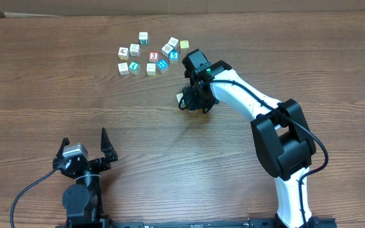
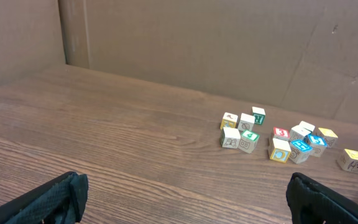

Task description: Form a circle

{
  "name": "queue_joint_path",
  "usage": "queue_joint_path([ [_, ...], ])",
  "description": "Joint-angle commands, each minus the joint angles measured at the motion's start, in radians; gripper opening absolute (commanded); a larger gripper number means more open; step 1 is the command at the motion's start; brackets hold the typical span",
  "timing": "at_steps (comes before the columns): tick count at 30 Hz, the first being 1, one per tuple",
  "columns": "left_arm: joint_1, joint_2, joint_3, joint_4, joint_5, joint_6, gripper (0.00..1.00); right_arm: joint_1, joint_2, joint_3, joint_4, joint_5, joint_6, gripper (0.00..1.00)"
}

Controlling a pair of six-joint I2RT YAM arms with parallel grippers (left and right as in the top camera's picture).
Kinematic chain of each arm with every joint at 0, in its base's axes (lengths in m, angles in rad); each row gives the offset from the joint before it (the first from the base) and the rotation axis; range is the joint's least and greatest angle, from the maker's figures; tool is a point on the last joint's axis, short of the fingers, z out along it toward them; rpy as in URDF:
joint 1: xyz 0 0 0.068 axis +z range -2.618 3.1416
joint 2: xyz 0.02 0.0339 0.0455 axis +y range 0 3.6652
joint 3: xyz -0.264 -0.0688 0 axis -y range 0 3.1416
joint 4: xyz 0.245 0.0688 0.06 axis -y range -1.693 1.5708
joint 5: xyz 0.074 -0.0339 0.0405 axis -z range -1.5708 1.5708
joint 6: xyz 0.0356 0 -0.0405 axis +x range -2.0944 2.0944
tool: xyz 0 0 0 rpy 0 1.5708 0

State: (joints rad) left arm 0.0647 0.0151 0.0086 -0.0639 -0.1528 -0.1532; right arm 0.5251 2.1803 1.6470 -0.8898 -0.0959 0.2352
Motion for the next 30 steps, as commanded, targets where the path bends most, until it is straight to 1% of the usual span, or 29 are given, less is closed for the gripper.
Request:
queue_joint_path([
  [1,-0.013,-0.01,-0.004,0.0,0.008,0.019,1.0,-0.002,0.006,-0.006,0.008,0.013,-0.004,0.29],
  [8,-0.013,-0.01,-0.004,0.0,0.008,0.019,1.0,-0.002,0.006,-0.006,0.014,0.013,-0.004,0.29],
  [10,-0.013,-0.01,-0.004,0.0,0.008,0.019,1.0,-0.002,0.006,-0.006,0.014,0.013,-0.004,0.36],
  [14,-0.013,-0.01,-0.004,0.0,0.008,0.019,1.0,-0.002,0.006,-0.006,0.014,0.013,-0.004,0.41],
  [24,-0.013,-0.01,-0.004,0.0,0.008,0.019,1.0,-0.003,0.006,-0.002,0.013,0.013,-0.004,0.43],
  [28,-0.013,-0.01,-0.004,0.0,0.008,0.019,1.0,-0.005,0.001,0.037,-0.018,0.024,-0.004,0.43],
  [30,-0.013,-0.01,-0.004,0.0,0.008,0.019,1.0,-0.011,-0.003,0.067,-0.048,0.046,-0.004,0.46],
])
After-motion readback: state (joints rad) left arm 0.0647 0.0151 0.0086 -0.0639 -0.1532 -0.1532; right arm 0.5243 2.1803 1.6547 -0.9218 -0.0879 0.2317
